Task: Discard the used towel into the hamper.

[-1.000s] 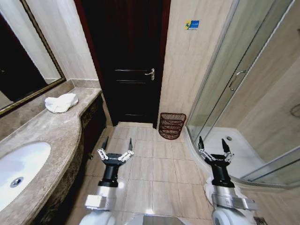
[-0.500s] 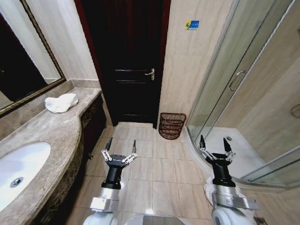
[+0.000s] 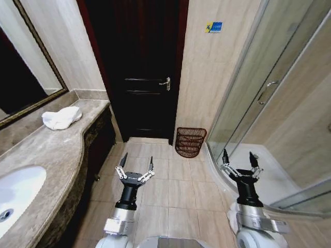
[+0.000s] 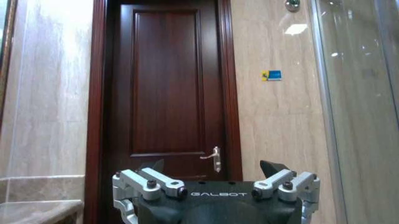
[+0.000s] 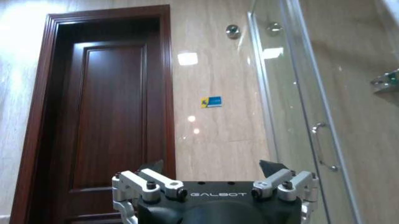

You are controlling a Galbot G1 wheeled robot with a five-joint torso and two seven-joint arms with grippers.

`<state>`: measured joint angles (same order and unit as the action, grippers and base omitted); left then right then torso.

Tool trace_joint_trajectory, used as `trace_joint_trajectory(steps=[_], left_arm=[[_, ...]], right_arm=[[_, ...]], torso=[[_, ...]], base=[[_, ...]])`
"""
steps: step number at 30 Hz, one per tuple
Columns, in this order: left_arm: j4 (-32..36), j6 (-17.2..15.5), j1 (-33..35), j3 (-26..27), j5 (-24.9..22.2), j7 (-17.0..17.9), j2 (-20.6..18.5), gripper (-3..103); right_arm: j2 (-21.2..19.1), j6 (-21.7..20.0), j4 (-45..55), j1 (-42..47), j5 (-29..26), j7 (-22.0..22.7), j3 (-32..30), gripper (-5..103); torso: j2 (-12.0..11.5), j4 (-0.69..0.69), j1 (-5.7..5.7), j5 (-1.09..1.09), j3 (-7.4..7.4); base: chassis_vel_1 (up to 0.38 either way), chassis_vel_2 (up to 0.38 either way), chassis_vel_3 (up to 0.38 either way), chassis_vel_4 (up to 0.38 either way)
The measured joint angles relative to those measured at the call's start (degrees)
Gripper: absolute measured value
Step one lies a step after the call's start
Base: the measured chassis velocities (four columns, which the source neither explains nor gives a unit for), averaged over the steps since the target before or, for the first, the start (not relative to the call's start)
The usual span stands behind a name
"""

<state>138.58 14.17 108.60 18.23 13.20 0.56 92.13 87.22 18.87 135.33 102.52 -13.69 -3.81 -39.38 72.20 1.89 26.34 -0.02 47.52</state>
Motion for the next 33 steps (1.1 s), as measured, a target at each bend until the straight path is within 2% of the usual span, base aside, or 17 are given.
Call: trace_joint_trajectory(steps=[10,25,33], left_arm=[[-0.57,0.14,-0.65,0.16,-0.59,0.03,0.00,100],[0.85,0.23,-0.09,2.98,-2.18,0.20,0.00,100],[0.21,0.24,-0.90,2.50,-2.29,0.16,0.00,100]], right_arm=[[-1.07,-0.14,0.29,-0.02,-0.62,0.71,-0.38,100],[-0.70,-0.72,-0.77,-0.79,0.57,-2.41,1.97,100],[-0.73,1.06,-0.63,-0.28,0.79,-3.33,1.70,100]], torso=[[0.00,0.00,0.00,0.02,0.00],[0.02,0.00,-0.04,0.01,-0.02],[0.00,0.00,0.01,0.01,0.00]], base=[[-0.090,0.089,0.078,-0.079],[-0.046,0.045,0.045,-0.041],[-0.151,0.158,0.155,-0.149]])
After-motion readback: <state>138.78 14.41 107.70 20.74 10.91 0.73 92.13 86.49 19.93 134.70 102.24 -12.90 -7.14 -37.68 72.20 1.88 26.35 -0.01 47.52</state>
